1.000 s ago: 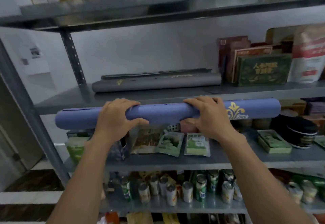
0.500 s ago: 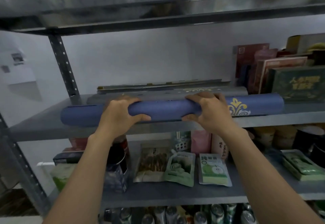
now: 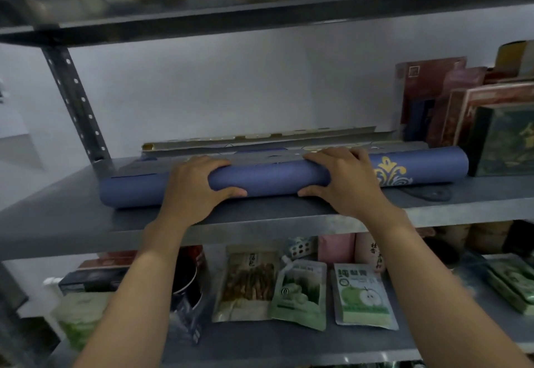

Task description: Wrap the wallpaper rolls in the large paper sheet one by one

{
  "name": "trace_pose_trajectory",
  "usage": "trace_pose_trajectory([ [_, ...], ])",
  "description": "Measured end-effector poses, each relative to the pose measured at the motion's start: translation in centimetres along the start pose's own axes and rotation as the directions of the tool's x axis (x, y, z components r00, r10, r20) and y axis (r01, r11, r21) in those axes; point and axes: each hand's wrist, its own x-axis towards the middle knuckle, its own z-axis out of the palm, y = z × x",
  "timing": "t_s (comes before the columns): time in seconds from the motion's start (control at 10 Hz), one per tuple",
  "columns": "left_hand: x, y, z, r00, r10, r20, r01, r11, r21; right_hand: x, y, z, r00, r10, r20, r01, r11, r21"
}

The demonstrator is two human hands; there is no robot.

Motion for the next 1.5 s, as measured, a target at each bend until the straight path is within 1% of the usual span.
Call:
trace_pose_trajectory([
  [0.3, 0.4, -0.5, 0.7, 1.0, 0.007, 0.015, -0.006, 1.0, -0.024, 0.4, 0.7, 0.9, 1.0, -0.017, -0.014, 0.017, 1.0, -0.002],
  [0.4, 0.4, -0.5, 0.6, 1.0, 0.009, 0.018, -0.009, 1.0, 0.002, 0.3, 0.7, 1.1, 0.999, -0.028, -0.037, 0.028, 1.0, -0.005],
  [0.6, 0.1, 0.0, 0.5, 0.999, 0.032, 0.013, -0.033, 0.996, 0.077, 0.0, 0.8, 0.8, 0.996, -0.039, -0.079, 0.043, 0.998, 0.048],
  [1.0, -0.5, 1.4, 0.1, 0.998, 0.056, 0.008, -0.057, 0.994, 0.096, -0.4, 1.0, 0.6, 0.993, -0.056, -0.106, 0.064, 0.996, 0.07],
  [1.2, -0.8, 2.2, -0.3, 0.998, 0.059, -0.005, -0.059, 0.995, 0.079, -0.9, 0.8, 0.2, 0.992, -0.06, -0.114, 0.07, 0.994, 0.086],
  [1.4, -1.9, 2.8, -0.3, 0.998, 0.07, 0.007, -0.07, 0.996, 0.061, -2.0, 0.6, -0.7, 0.985, -0.064, -0.163, 0.082, 0.991, 0.11],
  [1.5, -2.6, 3.1, -0.5, 0.999, 0.031, 0.009, -0.031, 0.998, 0.046, -2.6, 0.6, -0.9, 0.986, -0.041, -0.164, 0.06, 0.992, 0.114],
])
